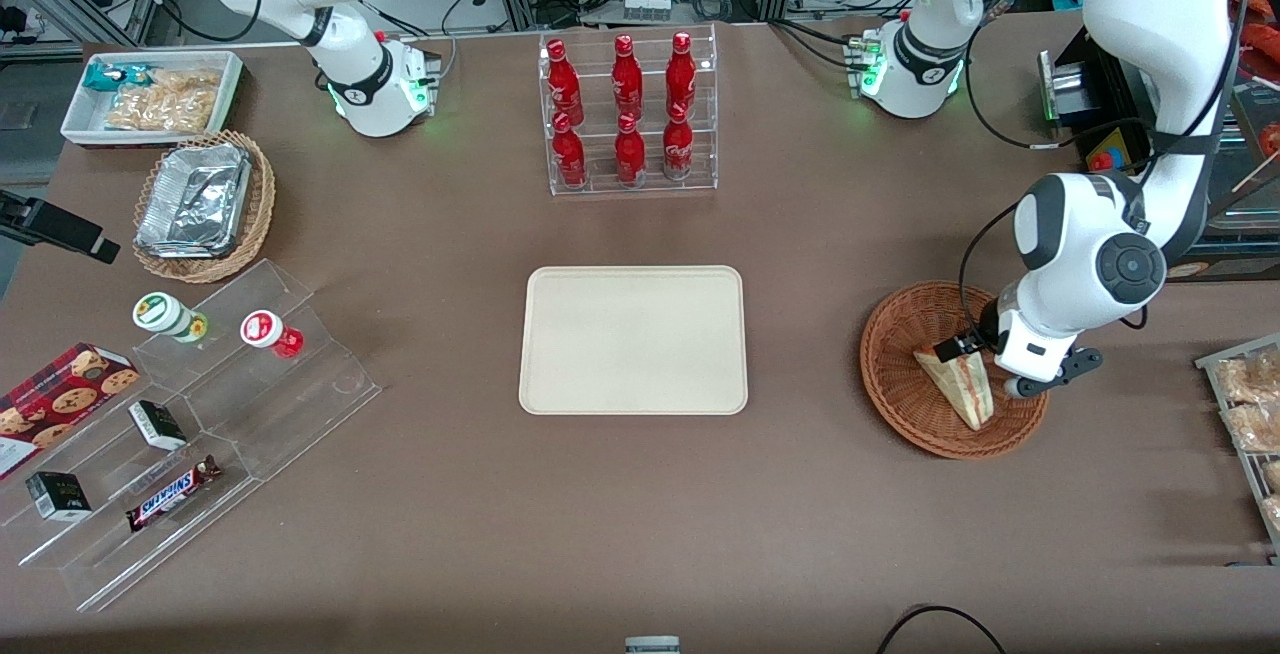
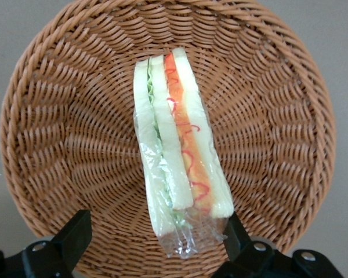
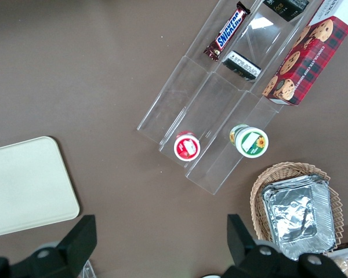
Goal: Place sandwich from basket to tray
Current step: 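Close the left gripper on the sandwich and lift it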
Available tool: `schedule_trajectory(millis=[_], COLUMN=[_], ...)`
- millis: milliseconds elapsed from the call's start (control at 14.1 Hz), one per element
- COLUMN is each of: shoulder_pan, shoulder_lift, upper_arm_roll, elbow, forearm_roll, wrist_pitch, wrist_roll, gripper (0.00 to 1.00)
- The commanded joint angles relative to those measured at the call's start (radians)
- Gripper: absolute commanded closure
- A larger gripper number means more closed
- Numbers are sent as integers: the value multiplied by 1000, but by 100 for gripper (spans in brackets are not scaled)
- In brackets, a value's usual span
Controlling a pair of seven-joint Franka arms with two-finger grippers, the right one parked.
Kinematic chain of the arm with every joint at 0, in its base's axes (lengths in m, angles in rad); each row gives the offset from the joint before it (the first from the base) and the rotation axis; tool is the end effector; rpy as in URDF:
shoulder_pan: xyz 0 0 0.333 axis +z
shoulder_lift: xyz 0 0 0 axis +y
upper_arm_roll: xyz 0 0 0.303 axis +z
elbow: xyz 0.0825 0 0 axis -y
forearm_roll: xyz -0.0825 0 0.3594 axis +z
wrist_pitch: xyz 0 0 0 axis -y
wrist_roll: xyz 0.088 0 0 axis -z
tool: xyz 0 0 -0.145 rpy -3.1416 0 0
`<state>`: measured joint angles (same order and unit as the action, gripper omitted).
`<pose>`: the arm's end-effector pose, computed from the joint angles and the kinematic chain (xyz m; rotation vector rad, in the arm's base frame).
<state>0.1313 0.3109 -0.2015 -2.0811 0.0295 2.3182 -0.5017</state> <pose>0.5529 -0.0379 0.2417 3.0514 0.6473 -0.1182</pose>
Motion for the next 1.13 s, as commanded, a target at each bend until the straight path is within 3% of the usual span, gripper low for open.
schedule_trajectory(millis=[0,354,707,1061], shoulder_pan=[-5,-7,-9,7], shoulder_lift=[8,-3,3,95], upper_arm_roll=[1,-42,-42,-35], elbow=[10,16,21,56], forearm_roll=[-6,0,4,6], wrist_pitch=[13,13,15,96], wrist_roll=[-38,-270,-276,-265], gripper=[0,0,0,0])
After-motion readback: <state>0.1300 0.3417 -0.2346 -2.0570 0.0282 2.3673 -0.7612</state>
